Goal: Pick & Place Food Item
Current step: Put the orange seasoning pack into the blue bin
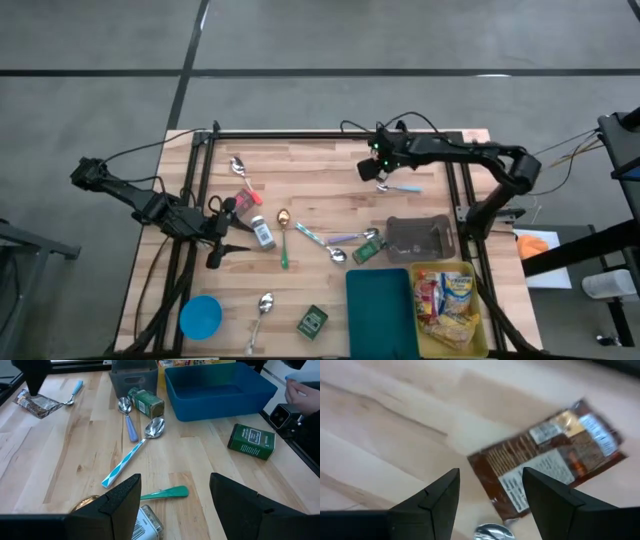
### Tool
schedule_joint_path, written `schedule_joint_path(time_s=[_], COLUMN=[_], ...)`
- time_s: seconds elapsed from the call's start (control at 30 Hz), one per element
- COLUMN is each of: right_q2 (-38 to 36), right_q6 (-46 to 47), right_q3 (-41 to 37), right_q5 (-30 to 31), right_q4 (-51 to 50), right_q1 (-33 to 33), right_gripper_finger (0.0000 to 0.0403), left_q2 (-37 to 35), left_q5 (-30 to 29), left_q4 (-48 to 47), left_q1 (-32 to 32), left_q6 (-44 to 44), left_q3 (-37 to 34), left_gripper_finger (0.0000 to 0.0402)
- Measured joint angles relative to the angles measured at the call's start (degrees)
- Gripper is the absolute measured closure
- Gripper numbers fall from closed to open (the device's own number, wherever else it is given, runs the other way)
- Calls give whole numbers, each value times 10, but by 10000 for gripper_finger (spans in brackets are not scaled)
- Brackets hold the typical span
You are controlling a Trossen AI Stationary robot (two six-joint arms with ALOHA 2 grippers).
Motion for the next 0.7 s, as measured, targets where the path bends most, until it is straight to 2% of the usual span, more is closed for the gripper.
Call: schedule_joint_path(time_s=[0.13,0.33,0.4,0.5,0.7], right_q2=[-57,-107,-112,-108,-88], right_q6=[42,114,145,169,169], right_q3=[-54,-195,-230,-264,-280], right_q5=[120,300,303,269,251], right_q4=[70,247,304,368,377], right_q1=[62,164,170,167,158], right_gripper_finger=[189,189,189,189,189], left_q2=[0,0,0,0,0], left_q5=[0,0,0,0,0], left_q4=[0,0,0,0,0], left_q1=[0,0,0,0,0], left_q6=[0,0,0,0,0], left_q3=[0,0,0,0,0], left_gripper_finger=[161,161,161,161,161])
